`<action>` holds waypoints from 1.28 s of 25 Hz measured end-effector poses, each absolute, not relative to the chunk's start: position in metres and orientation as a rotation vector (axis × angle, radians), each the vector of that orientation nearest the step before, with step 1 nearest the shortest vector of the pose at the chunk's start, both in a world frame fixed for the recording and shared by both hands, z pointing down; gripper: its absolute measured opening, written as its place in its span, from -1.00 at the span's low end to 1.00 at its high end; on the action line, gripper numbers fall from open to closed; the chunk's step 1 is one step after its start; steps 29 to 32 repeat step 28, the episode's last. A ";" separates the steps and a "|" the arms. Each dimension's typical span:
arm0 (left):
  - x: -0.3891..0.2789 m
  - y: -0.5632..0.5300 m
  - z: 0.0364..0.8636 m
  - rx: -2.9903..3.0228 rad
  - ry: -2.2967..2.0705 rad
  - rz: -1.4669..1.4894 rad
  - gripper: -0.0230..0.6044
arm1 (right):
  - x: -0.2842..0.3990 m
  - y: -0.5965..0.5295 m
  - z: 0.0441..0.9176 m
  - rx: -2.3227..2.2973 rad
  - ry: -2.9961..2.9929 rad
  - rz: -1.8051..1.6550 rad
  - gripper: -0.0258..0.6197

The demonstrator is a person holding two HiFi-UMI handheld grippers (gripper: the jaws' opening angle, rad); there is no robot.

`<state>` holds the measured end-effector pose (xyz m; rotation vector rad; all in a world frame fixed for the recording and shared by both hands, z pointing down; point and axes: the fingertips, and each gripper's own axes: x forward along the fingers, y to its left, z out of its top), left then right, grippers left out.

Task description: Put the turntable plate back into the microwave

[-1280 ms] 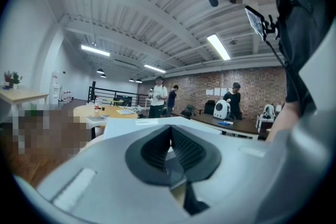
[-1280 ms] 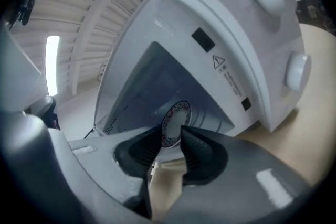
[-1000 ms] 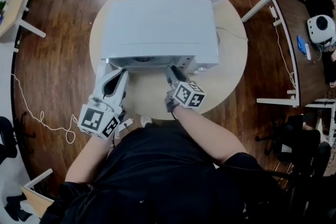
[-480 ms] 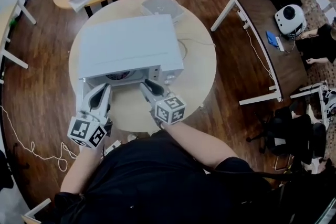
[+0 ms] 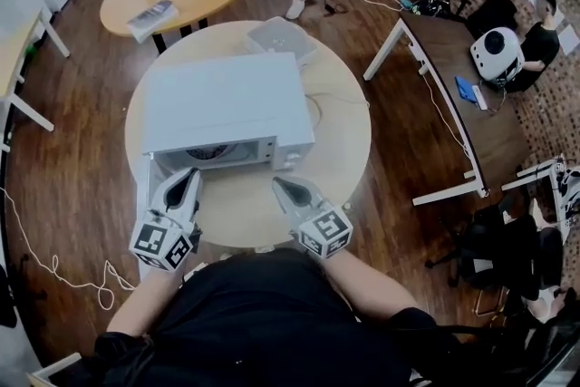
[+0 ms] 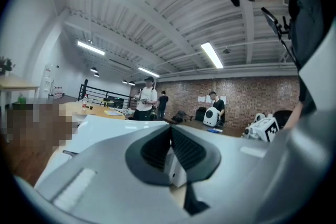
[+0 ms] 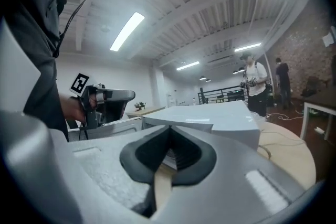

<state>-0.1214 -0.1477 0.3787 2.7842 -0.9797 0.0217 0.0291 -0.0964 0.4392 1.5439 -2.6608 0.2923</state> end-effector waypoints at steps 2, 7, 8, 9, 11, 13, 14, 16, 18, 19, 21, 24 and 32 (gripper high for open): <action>-0.115 -0.143 0.385 2.781 -0.957 0.031 -0.91 | 0.046 -0.091 0.443 1.623 -2.633 0.317 -0.92; -0.114 -0.141 0.387 2.769 -0.952 0.014 -0.91 | 0.062 -0.089 0.464 1.713 -2.579 0.402 -0.92; -0.115 -0.142 0.385 2.770 -0.953 0.003 -0.91 | 0.061 -0.089 0.465 1.706 -2.577 0.397 -0.92; -0.115 -0.143 0.384 2.771 -0.951 -0.001 -0.91 | 0.059 -0.089 0.466 1.702 -2.575 0.396 -0.92; -0.119 -0.146 0.385 2.765 -0.946 0.010 -0.91 | 0.056 -0.089 0.469 1.710 -2.573 0.414 -0.92; -0.123 -0.147 0.389 2.738 -0.944 0.019 -0.91 | 0.053 -0.090 0.472 1.729 -2.571 0.452 -0.92; -0.125 -0.148 0.391 2.726 -0.944 0.022 -0.91 | 0.053 -0.090 0.474 1.736 -2.569 0.466 -0.92; -0.127 -0.150 0.394 2.715 -0.944 0.033 -0.91 | 0.055 -0.092 0.475 1.747 -2.562 0.476 -0.92; -0.127 -0.152 0.396 2.714 -0.938 0.042 -0.91 | 0.057 -0.092 0.476 1.755 -2.553 0.475 -0.92; -0.127 -0.153 0.397 2.712 -0.933 0.040 -0.91 | 0.058 -0.093 0.476 1.757 -2.547 0.475 -0.92; -0.125 -0.154 0.397 2.697 -0.924 0.025 -0.91 | 0.060 -0.094 0.476 1.766 -2.536 0.477 -0.92; -0.124 -0.158 0.398 2.681 -0.914 0.017 -0.91 | 0.062 -0.098 0.475 1.779 -2.527 0.481 -0.92; -0.124 -0.164 0.402 2.679 -0.903 0.028 -0.91 | 0.062 -0.103 0.475 1.781 -2.519 0.482 -0.92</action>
